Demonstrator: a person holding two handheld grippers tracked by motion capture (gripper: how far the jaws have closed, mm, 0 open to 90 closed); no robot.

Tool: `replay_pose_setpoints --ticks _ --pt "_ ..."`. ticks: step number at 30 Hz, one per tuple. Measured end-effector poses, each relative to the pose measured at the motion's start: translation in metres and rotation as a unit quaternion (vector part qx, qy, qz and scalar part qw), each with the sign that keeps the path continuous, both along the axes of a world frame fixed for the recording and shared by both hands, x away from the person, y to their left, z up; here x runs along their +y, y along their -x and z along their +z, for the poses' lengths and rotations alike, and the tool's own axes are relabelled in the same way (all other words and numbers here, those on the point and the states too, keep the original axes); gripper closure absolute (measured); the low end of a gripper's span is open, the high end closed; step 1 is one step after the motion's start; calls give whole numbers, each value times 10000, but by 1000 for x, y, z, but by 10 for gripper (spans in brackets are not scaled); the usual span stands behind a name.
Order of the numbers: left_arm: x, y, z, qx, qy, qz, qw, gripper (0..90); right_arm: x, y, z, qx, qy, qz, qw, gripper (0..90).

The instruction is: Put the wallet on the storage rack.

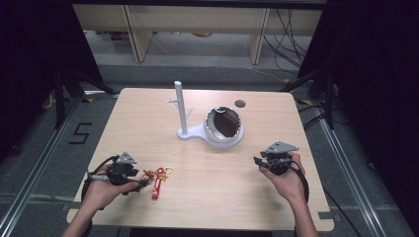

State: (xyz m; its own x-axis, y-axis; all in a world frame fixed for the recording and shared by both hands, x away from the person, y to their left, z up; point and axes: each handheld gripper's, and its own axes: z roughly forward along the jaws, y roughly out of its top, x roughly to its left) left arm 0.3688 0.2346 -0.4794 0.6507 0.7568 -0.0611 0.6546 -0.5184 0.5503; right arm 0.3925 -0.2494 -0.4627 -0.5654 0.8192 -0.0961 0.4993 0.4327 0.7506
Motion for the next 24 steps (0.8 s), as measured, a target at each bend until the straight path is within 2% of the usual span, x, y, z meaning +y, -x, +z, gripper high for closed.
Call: replay_pose_setpoints --ticks 1,2,3,7,9,10,12,13,14,15,17,18,19,20,22,24 --pt "-2 -3 1 116 -119 -53 9998 395 0 0 0 51 23 18 10000 640" --pt "-4 -4 1 184 -93 21 9998 397 1 1 0 63 -19 -9 10000 638" --pt "-6 -7 1 238 -188 -10 9995 396 2 1 1 121 -71 -49 9999 638" --pt "-12 -16 -2 461 -401 -30 9981 396 1 1 1 126 -55 -8 9999 635" --pt "-13 -19 -2 645 -574 -142 9962 399 1 1 1 130 -71 -19 9999 633" --pt "-14 -20 -3 696 -603 -171 9956 401 1 1 0 106 -46 4 9999 632" --pt "-18 -20 -7 727 -509 -76 9960 409 0 1 0 100 -27 3 9999 632" --pt "-19 -19 -6 791 -613 -53 9950 412 0 1 -1 108 -37 3 9999 631" --pt "-18 -22 -7 771 -688 -172 9945 417 0 1 -1 118 -41 2 9999 630" --pt "-19 -21 -7 793 -731 -156 9940 424 1 2 0 187 -91 -48 9998 630" --pt "-20 -21 -8 821 -737 -146 9938 436 1 1 0 167 -82 -26 9998 629" --pt "-19 -24 -7 815 -870 -291 9924 445 1 1 -1 118 -72 15 9999 628" --pt "-19 -24 -6 818 -891 -292 9922 465 2 0 -1 103 -74 37 9999 627" --pt "-20 -24 -8 799 -816 -222 9932 480 2 0 -1 99 -69 48 9999 627" --pt "-21 -24 -8 798 -823 -216 9932 499 2 1 -2 131 -60 27 9999 628" --pt "-23 -23 -7 693 -931 -285 9928 534 2 1 -2 150 -68 33 9999 628"
